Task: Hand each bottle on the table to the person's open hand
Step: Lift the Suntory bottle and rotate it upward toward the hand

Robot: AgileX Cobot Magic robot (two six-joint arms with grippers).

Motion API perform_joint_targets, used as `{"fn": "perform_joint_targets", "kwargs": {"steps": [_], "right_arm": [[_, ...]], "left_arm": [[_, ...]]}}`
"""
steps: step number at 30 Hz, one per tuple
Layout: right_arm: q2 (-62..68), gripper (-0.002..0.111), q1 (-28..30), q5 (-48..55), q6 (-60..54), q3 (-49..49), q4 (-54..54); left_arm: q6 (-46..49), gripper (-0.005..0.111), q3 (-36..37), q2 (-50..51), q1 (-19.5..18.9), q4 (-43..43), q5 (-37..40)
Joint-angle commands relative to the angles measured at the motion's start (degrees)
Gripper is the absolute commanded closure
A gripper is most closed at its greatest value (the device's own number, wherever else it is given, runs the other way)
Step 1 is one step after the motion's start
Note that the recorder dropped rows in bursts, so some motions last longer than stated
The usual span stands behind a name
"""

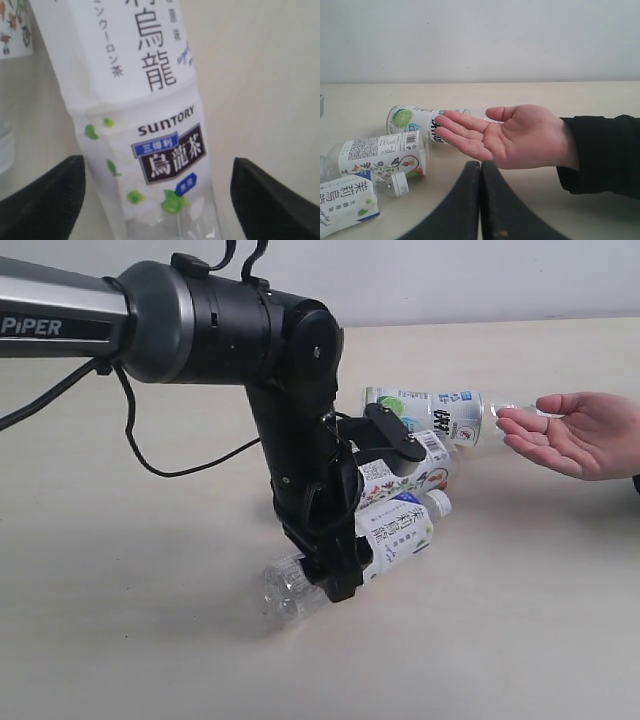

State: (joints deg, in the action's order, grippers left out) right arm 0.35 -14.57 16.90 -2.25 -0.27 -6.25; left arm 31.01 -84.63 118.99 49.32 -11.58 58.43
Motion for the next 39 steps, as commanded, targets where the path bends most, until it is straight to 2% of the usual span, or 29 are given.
{"fn": "perform_joint_targets", "kwargs": {"steps": [1,10,26,39], "right_arm": [[-0.3,0.108,-0.1,-0.5,0.0,0.3,0.1],[-0.3,0.108,-0.1,-0.5,0.0,0.3,0.1],[-0.3,0.108,-0.1,-0.5,0.0,0.3,0.1],[-0.3,0.108,-0.1,-0.5,0.0,0.3,0.1]], "left_arm": [[-1.2,0.03,0.1,-0.3,1.1,-0.6,-0.4],[-4.6,0.03,0.1,-0.3,3.2,1.0,-0.6],[-13.3,0.03,0.1,-0.3,3.2,2.0,-0.8],[-13.8,0.031,0.1,4.0,3.2,2.5,-0.7]]}}
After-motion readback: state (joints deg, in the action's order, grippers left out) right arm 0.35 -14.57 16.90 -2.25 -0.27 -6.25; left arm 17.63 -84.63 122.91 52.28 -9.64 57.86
